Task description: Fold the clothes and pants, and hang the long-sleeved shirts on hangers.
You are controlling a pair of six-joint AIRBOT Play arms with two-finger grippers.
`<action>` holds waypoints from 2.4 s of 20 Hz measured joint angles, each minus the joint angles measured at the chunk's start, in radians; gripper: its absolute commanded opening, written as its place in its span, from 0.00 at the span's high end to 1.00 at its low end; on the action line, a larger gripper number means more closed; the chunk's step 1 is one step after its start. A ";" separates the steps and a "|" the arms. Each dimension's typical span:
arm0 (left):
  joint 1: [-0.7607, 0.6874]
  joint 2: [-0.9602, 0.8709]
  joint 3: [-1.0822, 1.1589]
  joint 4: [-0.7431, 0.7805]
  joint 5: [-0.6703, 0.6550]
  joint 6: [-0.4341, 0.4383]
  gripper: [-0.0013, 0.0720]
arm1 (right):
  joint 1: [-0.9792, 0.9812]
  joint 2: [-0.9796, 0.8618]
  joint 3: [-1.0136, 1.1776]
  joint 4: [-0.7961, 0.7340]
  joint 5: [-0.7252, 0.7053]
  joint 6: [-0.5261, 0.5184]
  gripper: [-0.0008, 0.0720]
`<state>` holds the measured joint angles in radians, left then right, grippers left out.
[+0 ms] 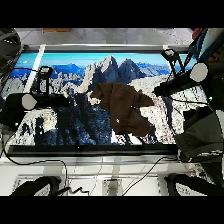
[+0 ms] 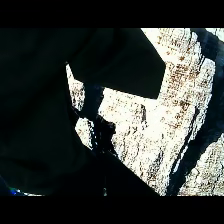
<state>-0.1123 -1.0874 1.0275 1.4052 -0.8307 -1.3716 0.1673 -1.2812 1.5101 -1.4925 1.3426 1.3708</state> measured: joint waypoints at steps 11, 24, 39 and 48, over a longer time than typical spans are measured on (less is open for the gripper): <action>0.000 0.000 0.000 0.000 0.000 0.000 0.96 | 0.000 0.000 0.000 0.000 0.000 0.000 0.97; 0.000 0.000 0.000 0.000 0.000 0.000 0.96 | -0.001 0.069 -0.043 0.047 0.104 -0.016 0.97; 0.000 0.000 0.000 0.000 0.000 0.000 0.96 | -0.001 0.852 -1.113 0.195 -0.299 0.365 0.47; 0.000 0.000 0.000 0.000 0.010 0.000 0.96 | -0.001 0.558 -1.282 0.529 -0.655 0.302 0.52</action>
<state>-0.1123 -1.0874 1.0275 1.4048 -0.8211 -1.3720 0.1665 -0.7227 0.2283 -0.9634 0.6876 1.6726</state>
